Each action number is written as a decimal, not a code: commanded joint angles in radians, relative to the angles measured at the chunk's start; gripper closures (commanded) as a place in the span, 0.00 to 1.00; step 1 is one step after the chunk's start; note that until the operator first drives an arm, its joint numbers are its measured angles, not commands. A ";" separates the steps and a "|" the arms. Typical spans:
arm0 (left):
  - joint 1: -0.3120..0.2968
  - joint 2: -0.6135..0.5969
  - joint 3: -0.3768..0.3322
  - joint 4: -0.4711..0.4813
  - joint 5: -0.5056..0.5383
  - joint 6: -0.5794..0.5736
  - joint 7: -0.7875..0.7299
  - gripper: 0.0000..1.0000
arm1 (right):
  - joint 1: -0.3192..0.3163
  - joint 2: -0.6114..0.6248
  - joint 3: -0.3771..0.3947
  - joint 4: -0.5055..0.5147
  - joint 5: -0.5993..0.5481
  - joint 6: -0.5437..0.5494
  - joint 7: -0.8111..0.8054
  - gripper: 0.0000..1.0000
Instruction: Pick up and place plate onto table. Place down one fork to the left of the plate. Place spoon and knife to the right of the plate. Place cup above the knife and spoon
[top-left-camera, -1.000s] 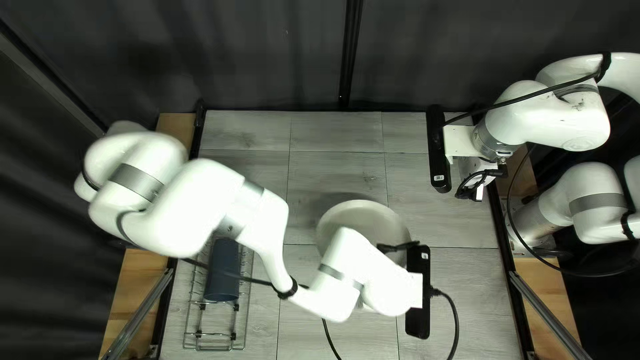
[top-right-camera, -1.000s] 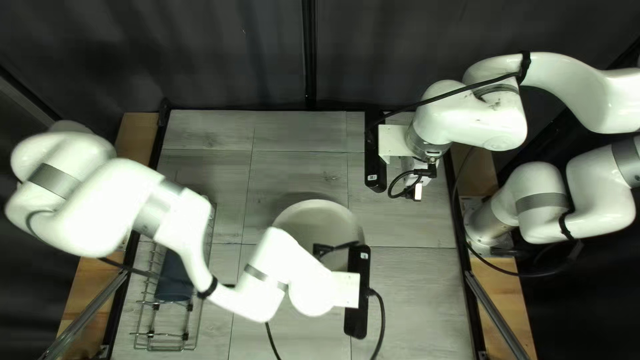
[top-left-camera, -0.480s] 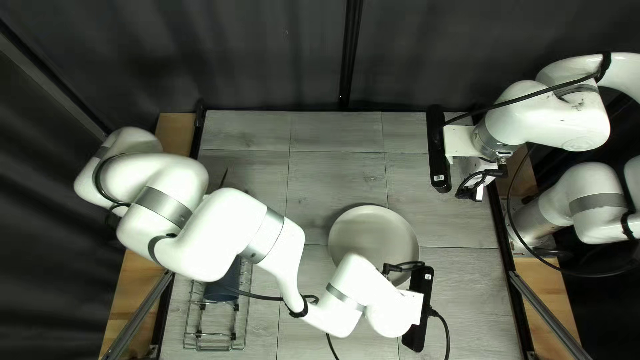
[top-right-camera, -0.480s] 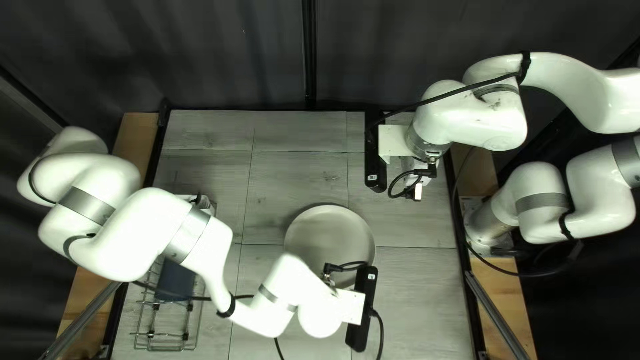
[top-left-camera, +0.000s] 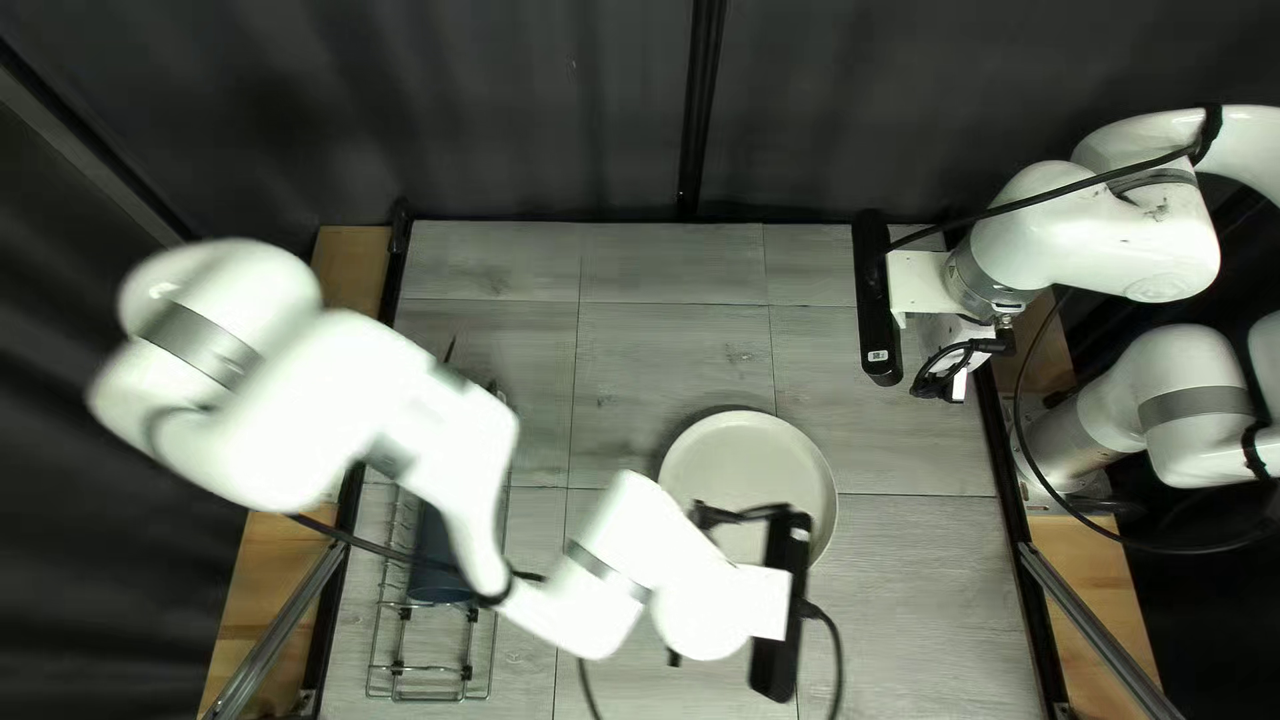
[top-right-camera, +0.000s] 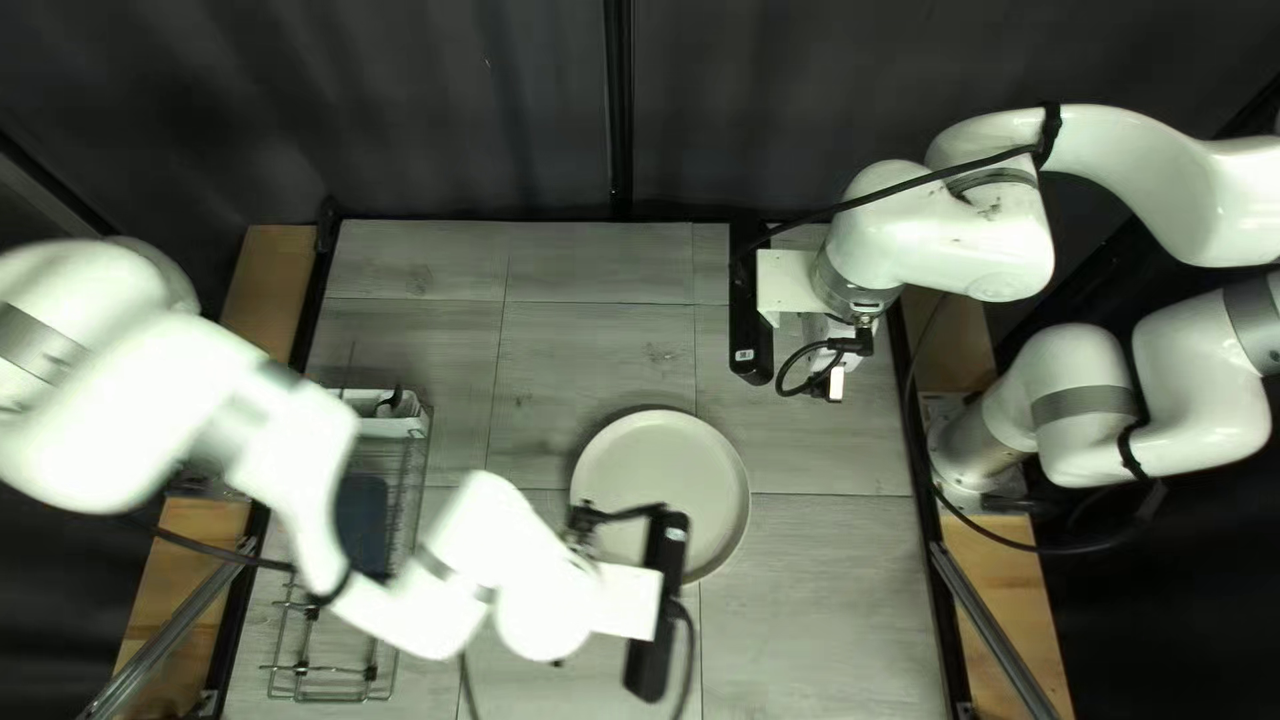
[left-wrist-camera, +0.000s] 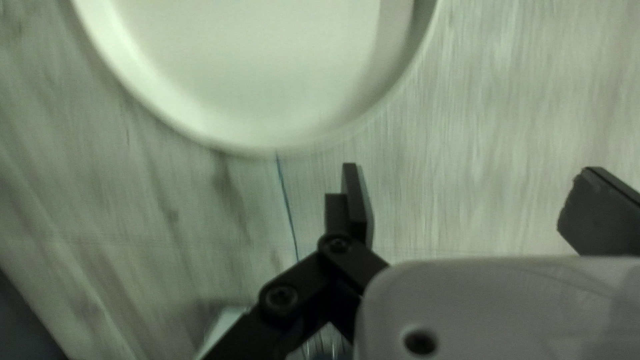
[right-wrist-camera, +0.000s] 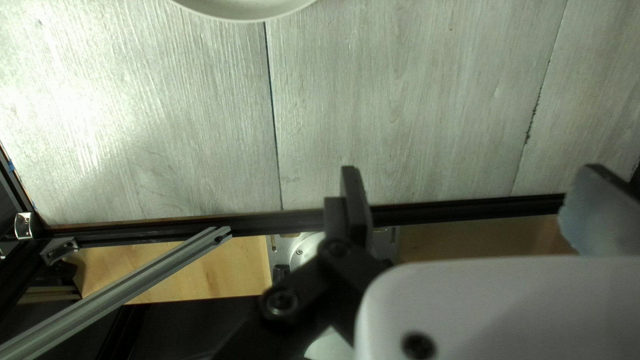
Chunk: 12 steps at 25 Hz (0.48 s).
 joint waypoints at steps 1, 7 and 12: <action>0.003 -0.097 -0.008 -0.072 -0.047 0.044 0.001 0.00 | 0.000 0.000 0.000 0.000 0.000 0.000 0.000 0.00; 0.003 -0.097 -0.008 -0.072 -0.047 0.044 0.001 0.00 | 0.000 0.000 0.000 0.000 0.000 0.000 0.000 0.00; -0.003 -0.155 -0.011 -0.139 -0.044 0.079 -0.027 0.00 | 0.000 0.000 0.000 0.000 0.000 0.000 0.000 0.00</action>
